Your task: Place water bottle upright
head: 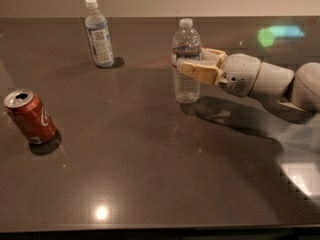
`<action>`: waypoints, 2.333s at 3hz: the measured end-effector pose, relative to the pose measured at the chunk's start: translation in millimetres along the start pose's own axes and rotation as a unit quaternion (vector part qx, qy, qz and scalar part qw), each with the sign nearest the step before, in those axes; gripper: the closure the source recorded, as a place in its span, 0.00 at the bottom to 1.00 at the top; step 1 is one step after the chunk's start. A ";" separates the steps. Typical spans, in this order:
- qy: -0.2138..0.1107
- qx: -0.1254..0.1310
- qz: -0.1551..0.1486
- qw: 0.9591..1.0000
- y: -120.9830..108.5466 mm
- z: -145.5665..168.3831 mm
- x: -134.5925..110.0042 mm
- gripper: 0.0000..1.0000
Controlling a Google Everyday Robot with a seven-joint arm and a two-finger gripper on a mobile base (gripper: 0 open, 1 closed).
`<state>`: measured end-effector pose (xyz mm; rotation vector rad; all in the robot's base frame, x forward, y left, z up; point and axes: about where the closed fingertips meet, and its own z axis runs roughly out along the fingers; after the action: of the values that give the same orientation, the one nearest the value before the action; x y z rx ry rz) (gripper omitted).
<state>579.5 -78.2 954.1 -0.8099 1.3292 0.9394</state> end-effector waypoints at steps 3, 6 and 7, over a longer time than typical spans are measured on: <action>-0.028 -0.003 -0.014 1.000 -1.1 -1.6 12.4 0.83; -0.033 0.000 -0.034 0.999 -0.9 1.5 22.4 0.12; -0.033 -0.003 -0.035 0.999 0.9 4.1 21.7 0.00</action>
Offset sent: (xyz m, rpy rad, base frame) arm 0.0031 -0.0096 -0.0181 0.0634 -0.0261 0.0039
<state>580.5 -72.0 933.0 -0.8183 1.2344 0.9081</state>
